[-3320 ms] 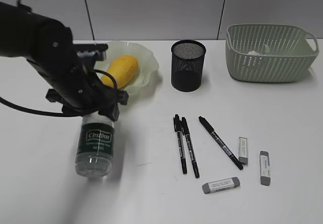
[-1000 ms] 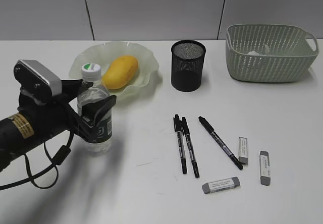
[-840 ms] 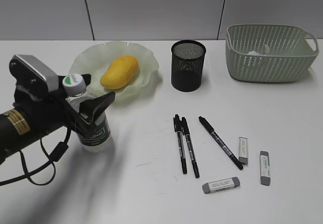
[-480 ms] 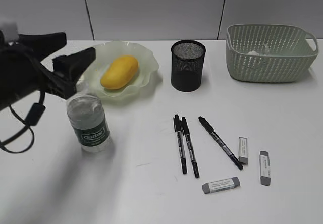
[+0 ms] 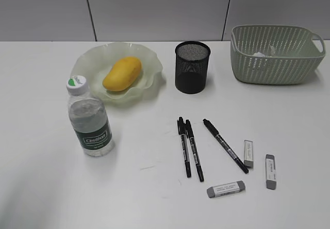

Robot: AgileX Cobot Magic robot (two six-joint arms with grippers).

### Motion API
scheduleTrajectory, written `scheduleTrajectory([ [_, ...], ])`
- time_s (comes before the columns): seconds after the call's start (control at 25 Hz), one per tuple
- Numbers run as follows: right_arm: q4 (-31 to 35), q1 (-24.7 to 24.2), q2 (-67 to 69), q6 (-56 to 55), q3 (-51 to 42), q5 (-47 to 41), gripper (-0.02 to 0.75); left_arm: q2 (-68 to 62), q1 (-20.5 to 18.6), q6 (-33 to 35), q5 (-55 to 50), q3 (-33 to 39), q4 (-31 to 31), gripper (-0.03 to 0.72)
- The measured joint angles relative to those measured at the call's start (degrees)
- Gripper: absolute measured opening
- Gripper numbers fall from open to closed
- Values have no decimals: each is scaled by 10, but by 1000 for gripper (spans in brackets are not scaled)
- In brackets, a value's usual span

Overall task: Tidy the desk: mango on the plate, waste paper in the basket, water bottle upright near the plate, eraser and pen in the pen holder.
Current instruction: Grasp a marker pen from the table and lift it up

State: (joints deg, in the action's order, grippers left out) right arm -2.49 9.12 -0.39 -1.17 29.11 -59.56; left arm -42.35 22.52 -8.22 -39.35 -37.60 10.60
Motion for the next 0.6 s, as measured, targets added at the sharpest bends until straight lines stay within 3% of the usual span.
scheduleTrajectory([
  [0.2,0,0,0,1,0,0,301,196,0,0,-176,1,-18,463],
  [0.4,20,0,7,34,1,2,301,348,0,0,-196,40,-24,462],
  [0.6,85,0,129,96,15,46,307,408,0,-1,-211,67,-35,460],
])
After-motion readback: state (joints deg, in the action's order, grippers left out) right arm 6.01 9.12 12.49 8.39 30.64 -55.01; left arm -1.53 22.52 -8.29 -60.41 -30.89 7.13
